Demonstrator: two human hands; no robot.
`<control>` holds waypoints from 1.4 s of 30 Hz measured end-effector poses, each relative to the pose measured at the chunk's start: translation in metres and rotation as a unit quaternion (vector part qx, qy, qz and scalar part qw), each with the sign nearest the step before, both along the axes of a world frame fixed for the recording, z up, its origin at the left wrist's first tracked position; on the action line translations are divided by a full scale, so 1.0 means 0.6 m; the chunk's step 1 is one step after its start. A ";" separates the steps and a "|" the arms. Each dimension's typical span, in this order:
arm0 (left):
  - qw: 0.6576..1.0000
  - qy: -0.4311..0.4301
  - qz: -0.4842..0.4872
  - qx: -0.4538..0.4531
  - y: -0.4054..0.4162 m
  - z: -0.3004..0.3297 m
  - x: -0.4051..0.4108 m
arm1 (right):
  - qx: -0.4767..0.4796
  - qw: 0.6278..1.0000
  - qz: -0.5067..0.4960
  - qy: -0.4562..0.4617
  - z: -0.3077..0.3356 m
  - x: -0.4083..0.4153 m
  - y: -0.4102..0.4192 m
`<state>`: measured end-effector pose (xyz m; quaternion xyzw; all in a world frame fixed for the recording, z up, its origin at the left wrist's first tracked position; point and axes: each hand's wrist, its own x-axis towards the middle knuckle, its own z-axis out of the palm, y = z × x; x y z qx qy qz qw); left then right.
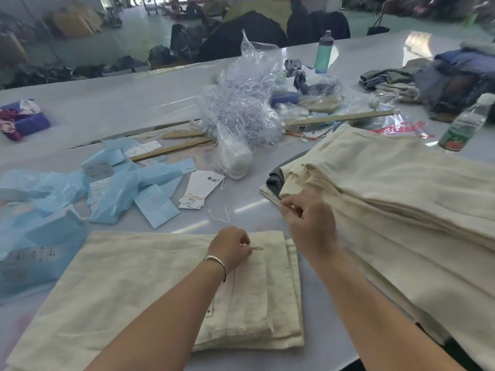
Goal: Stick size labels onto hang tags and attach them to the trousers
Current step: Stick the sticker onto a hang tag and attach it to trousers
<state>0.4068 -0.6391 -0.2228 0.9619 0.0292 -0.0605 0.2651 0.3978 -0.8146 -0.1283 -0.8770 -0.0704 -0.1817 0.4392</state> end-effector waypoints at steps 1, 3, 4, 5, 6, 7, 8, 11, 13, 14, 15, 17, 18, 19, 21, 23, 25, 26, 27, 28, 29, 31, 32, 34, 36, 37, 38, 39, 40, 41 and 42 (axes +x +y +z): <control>1.000 -0.001 0.001 0.006 0.000 -0.004 0.000 | -0.024 0.999 0.020 0.042 -0.025 0.003 0.004; 1.000 0.001 -0.004 0.011 0.000 -0.009 -0.002 | -0.077 0.988 0.052 0.122 -0.076 0.005 0.015; 1.000 0.005 -0.008 0.017 0.002 -0.010 -0.002 | -0.096 0.981 0.064 0.158 -0.099 0.005 0.022; 0.999 0.009 -0.010 0.029 0.004 -0.012 0.000 | -0.108 0.973 0.075 0.190 -0.120 0.005 0.030; 0.999 0.013 -0.009 0.047 0.007 -0.013 0.002 | -0.111 0.966 0.087 0.218 -0.137 0.004 0.038; 0.998 0.019 -0.004 0.060 0.009 -0.014 0.004 | -0.109 0.959 0.099 0.242 -0.151 0.003 0.047; 0.998 0.025 0.005 0.063 0.011 -0.015 0.006 | -0.102 0.954 0.106 0.260 -0.161 0.002 0.056; 0.998 0.048 0.046 0.018 0.011 -0.018 0.010 | -0.065 0.956 0.078 0.276 -0.180 0.002 0.076; 0.995 0.060 0.071 -0.034 0.011 -0.021 0.014 | -0.058 0.960 0.037 0.271 -0.186 0.003 0.084; 0.993 0.064 0.079 -0.058 0.012 -0.022 0.015 | -0.061 0.961 0.020 0.269 -0.189 0.003 0.089; 0.991 0.065 0.083 -0.080 0.013 -0.022 0.015 | -0.063 0.962 0.005 0.267 -0.192 0.002 0.095; 0.987 0.063 0.084 -0.125 0.018 -0.022 0.012 | -0.045 0.964 -0.031 0.259 -0.199 -0.002 0.111; 0.984 0.061 0.082 -0.147 0.020 -0.022 0.010 | -0.021 0.965 -0.050 0.255 -0.203 -0.004 0.119; 0.981 0.061 0.080 -0.168 0.022 -0.022 0.007 | 0.009 0.965 -0.066 0.254 -0.206 -0.005 0.126; 0.969 0.063 0.088 -0.221 0.027 -0.021 0.001 | 0.063 0.962 -0.085 0.251 -0.212 -0.008 0.135; 0.951 0.066 0.115 -0.278 0.030 -0.021 -0.002 | 0.105 0.959 -0.093 0.245 -0.218 -0.011 0.140; 0.938 0.072 0.150 -0.304 0.033 -0.020 -0.001 | 0.144 0.957 -0.099 0.230 -0.219 -0.015 0.143; 0.934 0.076 0.163 -0.308 0.035 -0.018 0.001 | 0.155 0.957 -0.103 0.222 -0.219 -0.017 0.145; 0.932 0.079 0.171 -0.310 0.035 -0.017 0.003 | 0.161 0.957 -0.108 0.217 -0.220 -0.018 0.146; 0.931 0.083 0.174 -0.310 0.036 -0.016 0.005 | 0.162 0.957 -0.112 0.211 -0.221 -0.018 0.147; 0.930 0.092 0.175 -0.308 0.036 -0.014 0.007 | 0.161 0.958 -0.116 0.206 -0.222 -0.019 0.147; 0.927 0.119 0.174 -0.310 0.036 -0.010 0.009 | 0.159 0.960 -0.119 0.198 -0.225 -0.020 0.148; 0.921 0.127 0.177 -0.322 0.036 -0.010 0.009 | 0.159 0.960 -0.119 0.196 -0.226 -0.020 0.149; 0.907 0.127 0.196 -0.350 0.032 -0.012 0.009 | 0.150 0.963 -0.117 0.193 -0.226 -0.018 0.149; 0.898 0.118 0.220 -0.361 0.026 -0.014 0.009 | 0.127 0.967 -0.107 0.194 -0.223 -0.013 0.147; 0.891 0.112 0.234 -0.372 0.023 -0.015 0.009 | 0.114 0.970 -0.095 0.191 -0.221 -0.011 0.145; 0.881 0.101 0.249 -0.389 0.020 -0.016 0.009 | 0.108 0.973 -0.083 0.184 -0.219 -0.010 0.141; 0.874 0.085 0.260 -0.402 0.018 -0.015 0.010 | 0.112 0.976 -0.077 0.171 -0.215 -0.011 0.134; 0.875 0.066 0.260 -0.403 0.017 -0.015 0.010 | 0.118 0.979 -0.081 0.147 -0.210 -0.011 0.123; 0.880 0.045 0.252 -0.401 0.016 -0.012 0.011 | 0.106 0.983 -0.095 0.111 -0.206 -0.009 0.108; 0.882 0.026 0.240 -0.404 0.015 -0.009 0.012 | 0.064 0.989 -0.112 0.077 -0.202 -0.004 0.091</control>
